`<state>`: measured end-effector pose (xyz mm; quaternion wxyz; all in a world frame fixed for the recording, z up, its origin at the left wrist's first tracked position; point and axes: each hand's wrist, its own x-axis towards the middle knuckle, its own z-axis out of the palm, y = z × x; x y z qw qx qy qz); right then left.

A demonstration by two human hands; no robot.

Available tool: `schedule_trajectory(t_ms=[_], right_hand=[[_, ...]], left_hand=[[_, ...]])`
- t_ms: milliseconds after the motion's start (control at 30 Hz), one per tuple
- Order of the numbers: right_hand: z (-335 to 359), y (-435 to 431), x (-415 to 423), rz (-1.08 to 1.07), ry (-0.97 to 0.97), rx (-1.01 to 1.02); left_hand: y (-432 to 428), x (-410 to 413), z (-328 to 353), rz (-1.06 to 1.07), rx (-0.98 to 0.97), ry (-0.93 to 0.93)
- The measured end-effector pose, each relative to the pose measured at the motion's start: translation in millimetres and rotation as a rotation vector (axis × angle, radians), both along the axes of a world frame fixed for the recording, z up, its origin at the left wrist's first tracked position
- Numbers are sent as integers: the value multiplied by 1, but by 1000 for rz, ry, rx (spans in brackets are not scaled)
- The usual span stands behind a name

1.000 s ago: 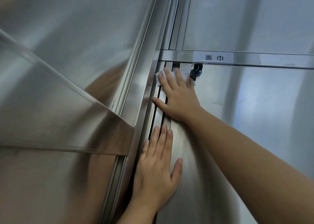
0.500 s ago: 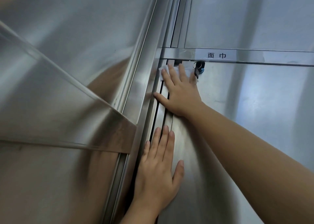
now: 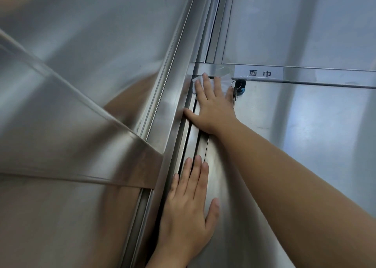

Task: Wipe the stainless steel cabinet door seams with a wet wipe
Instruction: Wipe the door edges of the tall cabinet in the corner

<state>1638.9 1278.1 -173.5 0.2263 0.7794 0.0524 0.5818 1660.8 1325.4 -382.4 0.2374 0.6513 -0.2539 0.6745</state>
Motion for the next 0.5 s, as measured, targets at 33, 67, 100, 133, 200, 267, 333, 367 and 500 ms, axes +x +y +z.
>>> schedule_trajectory(t_ms=[33, 67, 100, 133, 200, 267, 333, 367, 500], right_hand=[[-6, -5, 1, 13, -14, -21], [-10, -9, 1, 25, -22, -37], [-13, -12, 1, 33, -22, -47], [-14, -13, 0, 39, -16, -48], [-12, -13, -2, 56, 9, -27], [-5, -9, -3, 77, 42, 13], [0, -5, -3, 64, 43, 31], [-1, -4, -3, 41, 30, 13], [-22, -16, -5, 34, 10, -144]], left_hand=[[0, 0, 0, -4, -4, 1], [0, 0, 0, -6, -5, 2], [0, -1, 0, -4, -5, 3], [0, -1, -1, 1, -3, 4], [0, -2, -1, 9, 1, 6], [0, -2, -2, 12, 3, 12], [1, -1, -2, 7, -1, 6], [1, 0, -1, 4, -2, 1], [-1, 2, -1, -6, -13, -23]])
